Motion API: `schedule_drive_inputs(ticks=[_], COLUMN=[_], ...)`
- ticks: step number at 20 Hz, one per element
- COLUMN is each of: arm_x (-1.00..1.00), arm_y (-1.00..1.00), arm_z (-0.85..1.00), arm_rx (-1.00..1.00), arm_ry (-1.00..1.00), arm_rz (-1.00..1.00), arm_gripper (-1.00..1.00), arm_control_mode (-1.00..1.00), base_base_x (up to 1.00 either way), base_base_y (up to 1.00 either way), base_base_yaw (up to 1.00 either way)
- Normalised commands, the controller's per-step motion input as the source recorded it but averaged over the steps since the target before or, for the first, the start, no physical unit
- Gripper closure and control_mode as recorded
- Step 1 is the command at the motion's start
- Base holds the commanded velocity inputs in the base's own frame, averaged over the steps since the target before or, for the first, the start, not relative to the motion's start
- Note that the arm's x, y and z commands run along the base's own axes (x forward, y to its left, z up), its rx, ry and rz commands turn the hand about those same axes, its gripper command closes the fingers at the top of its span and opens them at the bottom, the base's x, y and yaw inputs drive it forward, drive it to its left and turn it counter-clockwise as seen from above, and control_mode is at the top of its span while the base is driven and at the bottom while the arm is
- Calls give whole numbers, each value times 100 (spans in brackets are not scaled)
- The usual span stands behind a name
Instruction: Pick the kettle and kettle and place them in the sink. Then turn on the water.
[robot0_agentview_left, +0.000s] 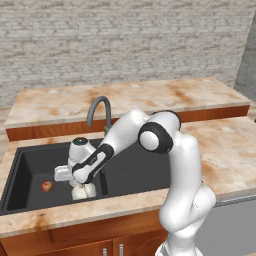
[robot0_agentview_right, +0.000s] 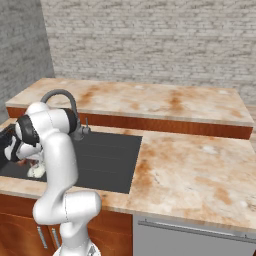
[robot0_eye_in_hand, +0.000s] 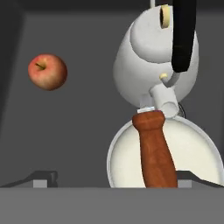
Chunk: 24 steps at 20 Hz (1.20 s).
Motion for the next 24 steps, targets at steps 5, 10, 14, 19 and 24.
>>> schedule_drive_inputs(ticks=[5, 10, 14, 19, 24], arm_x=[0, 0, 0, 0, 0], arm_y=[-48, -50, -44, -49, -39], arm_z=[-23, -4, 0, 20, 53], arm_rx=[-15, -12, -8, -1, 0], arm_ry=[-6, -5, 0, 0, 0], arm_rz=[0, -2, -1, 0, 0], arm_gripper=[-100, -100, -100, -100, -100], arm_control_mode=[-100, -100, -100, -100, -100], base_base_x=[0, 0, 0, 0, 0], base_base_y=[0, 0, 0, 0, 0], base_base_yaw=[0, 0, 0, 0, 0])
